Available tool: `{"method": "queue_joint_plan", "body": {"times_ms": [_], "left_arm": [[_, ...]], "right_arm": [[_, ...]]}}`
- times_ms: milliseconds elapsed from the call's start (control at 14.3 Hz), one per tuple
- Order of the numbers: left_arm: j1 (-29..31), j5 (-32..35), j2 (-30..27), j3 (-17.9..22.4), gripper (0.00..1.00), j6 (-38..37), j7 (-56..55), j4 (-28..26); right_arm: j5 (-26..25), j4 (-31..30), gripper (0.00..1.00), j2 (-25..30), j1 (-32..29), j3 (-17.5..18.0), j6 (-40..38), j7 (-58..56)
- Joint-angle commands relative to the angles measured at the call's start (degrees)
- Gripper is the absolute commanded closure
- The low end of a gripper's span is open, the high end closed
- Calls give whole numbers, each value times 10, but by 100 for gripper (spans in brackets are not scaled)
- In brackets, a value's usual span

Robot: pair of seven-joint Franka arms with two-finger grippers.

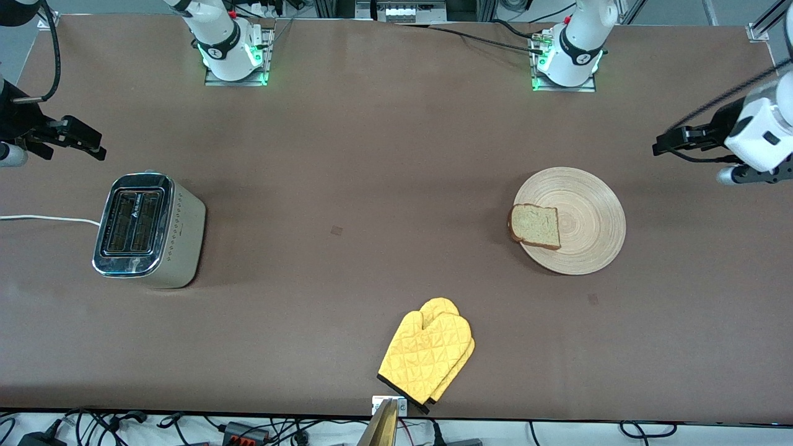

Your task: Move plate and put bread in toaster

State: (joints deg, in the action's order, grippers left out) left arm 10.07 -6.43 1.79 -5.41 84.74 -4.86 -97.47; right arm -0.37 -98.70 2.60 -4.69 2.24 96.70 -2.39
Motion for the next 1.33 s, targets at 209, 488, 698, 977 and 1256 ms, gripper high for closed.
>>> {"method": "queue_joint_plan", "body": {"times_ms": [209, 488, 698, 977, 1256], "left_arm": [[89, -99, 86, 4, 0, 2, 92, 0], [132, -162, 174, 4, 0, 27, 181, 0], [147, -170, 210, 4, 0, 31, 214, -1], [172, -184, 252, 4, 0, 56, 272, -11], [195, -203, 290, 1, 0, 104, 294, -26]], "right_arm": [[-6, -13, 0, 8, -7, 7, 12, -4], [-6, -13, 0, 8, -8, 7, 13, -4], [-6, -15, 0, 7, -9, 6, 12, -4], [-6, -15, 0, 4, -9, 6, 23, -5], [-6, -15, 0, 2, -8, 6, 19, -5]]}}
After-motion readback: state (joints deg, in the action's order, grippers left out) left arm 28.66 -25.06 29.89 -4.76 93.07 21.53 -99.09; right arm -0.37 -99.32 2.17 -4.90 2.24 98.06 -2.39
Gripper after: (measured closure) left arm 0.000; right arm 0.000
